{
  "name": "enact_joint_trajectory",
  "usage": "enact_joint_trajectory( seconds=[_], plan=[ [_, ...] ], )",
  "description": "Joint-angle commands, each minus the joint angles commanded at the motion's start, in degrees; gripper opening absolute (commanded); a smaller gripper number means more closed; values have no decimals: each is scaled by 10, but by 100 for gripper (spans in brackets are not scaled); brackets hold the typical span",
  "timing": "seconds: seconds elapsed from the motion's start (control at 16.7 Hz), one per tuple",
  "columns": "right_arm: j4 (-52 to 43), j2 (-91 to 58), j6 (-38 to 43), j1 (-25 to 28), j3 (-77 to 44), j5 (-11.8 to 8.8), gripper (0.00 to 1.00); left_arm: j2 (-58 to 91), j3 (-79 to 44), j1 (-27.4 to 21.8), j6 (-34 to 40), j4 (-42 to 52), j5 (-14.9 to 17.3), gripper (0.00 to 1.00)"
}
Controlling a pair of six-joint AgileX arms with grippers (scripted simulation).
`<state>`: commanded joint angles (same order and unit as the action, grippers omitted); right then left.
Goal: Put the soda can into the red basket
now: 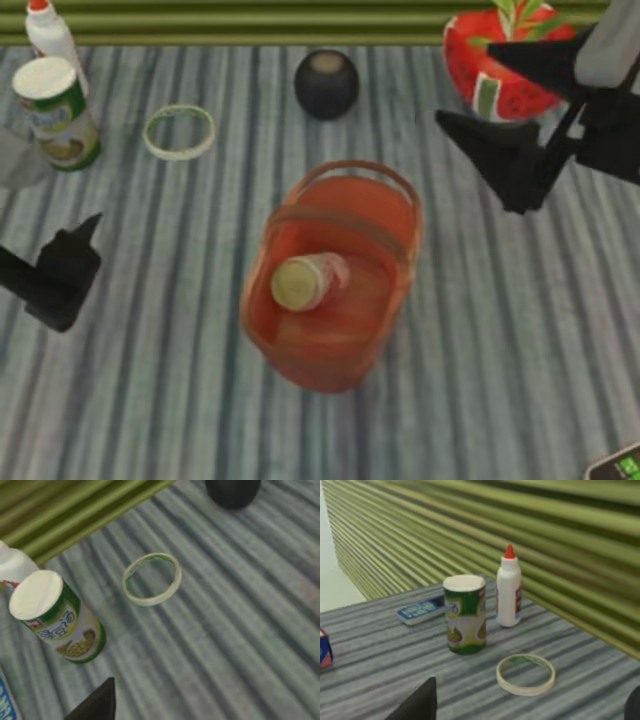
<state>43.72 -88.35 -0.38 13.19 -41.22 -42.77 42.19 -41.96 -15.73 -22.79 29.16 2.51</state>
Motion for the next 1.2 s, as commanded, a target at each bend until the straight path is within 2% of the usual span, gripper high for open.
enact_joint_trajectory(
  seconds=[0.48, 0.72, 0.84, 0.96, 1.08, 1.2],
  plan=[
    [-236, 448, 2, -67, 233, 231, 100, 445, -435, -131, -227, 300, -7, 100],
    [-338, 656, 3, -96, 325, 330, 100, 643, -624, -187, -329, 431, -14, 100],
    [-377, 743, 3, -107, 360, 369, 100, 723, -700, -209, -371, 485, -17, 100],
    [-407, 812, 3, -116, 386, 398, 100, 787, -760, -228, -404, 527, -20, 100],
    [-427, 860, 4, -123, 404, 418, 100, 832, -802, -241, -429, 558, -22, 100],
    [-436, 881, 4, -126, 412, 427, 100, 854, -822, -247, -440, 572, -23, 100]
  ],
)
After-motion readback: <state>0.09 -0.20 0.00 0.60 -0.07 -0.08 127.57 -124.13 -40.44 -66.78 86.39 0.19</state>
